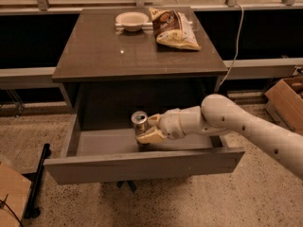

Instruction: Place redbull can into top drawer

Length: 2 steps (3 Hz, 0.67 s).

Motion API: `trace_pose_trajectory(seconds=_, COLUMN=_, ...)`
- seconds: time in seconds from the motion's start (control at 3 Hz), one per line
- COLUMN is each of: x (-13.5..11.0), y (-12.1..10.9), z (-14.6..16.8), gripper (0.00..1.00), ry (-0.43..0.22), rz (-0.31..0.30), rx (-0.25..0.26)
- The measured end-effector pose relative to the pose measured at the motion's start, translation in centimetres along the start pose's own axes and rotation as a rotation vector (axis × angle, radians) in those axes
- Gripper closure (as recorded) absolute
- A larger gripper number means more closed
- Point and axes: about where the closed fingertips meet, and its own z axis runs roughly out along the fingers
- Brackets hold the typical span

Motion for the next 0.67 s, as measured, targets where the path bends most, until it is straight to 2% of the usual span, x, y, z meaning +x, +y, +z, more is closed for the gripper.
trace_pose_trajectory(seconds=0.33, x=1.8, y=-1.4, z=1.2, gripper=0.84, ry=-0.042, rz=-0.024, rx=0.021)
trace_pose_trajectory(seconds=0.67, x=3.1, y=-2.6, z=1.8, gripper=0.60, ry=-0.059, rz=-0.036, rx=0.046)
